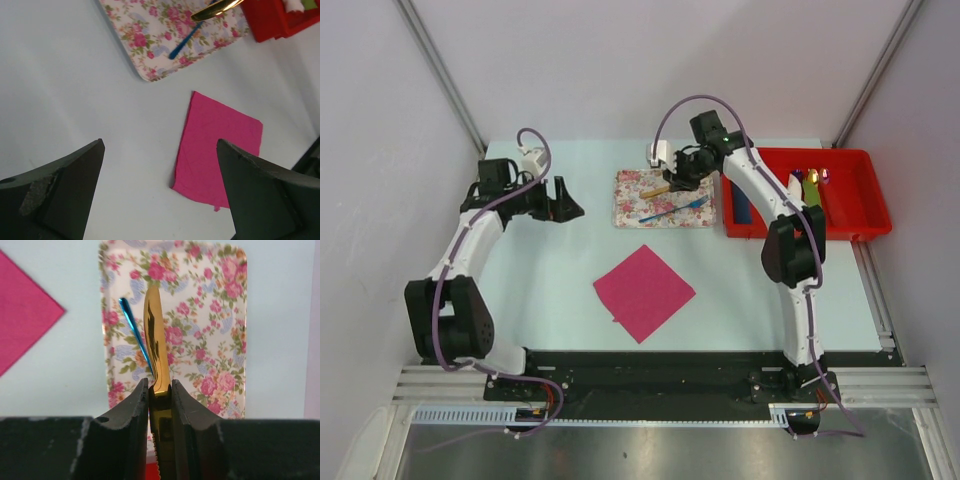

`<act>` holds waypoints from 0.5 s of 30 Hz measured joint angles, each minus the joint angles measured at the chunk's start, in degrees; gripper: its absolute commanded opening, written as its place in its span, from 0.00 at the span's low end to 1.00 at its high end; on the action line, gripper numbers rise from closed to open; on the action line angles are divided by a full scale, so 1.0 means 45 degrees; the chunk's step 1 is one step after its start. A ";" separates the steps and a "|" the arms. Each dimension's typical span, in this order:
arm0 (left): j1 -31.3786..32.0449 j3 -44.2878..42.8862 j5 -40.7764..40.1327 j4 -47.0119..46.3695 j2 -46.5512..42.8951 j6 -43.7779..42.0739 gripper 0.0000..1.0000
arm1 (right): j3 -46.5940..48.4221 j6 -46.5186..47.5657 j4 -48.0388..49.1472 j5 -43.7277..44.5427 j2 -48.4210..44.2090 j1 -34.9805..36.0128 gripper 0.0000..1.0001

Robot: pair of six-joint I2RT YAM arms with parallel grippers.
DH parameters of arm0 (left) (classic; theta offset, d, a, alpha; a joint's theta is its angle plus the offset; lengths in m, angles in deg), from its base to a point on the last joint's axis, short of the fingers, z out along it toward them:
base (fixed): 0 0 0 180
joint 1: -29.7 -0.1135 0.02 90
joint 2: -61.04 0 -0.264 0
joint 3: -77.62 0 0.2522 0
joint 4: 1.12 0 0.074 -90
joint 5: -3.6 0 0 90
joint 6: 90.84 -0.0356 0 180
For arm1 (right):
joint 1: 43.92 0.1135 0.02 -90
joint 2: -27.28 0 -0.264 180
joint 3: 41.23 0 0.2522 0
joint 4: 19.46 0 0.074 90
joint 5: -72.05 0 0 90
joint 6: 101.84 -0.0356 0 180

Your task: Place the utensils on the paper napkin and roll it up

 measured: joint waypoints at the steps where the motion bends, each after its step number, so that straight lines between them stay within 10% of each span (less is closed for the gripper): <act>1: 0.0068 -0.0083 0.0369 0.0015 0.0189 -0.0010 0.99 | -0.0180 0.0112 -0.0102 -0.0107 -0.0262 0.0092 0.00; 15: 0.1846 -0.1462 0.4284 0.1438 0.1807 -0.1457 1.00 | -0.3711 0.2599 -0.1234 -0.1073 -0.5032 0.2929 0.00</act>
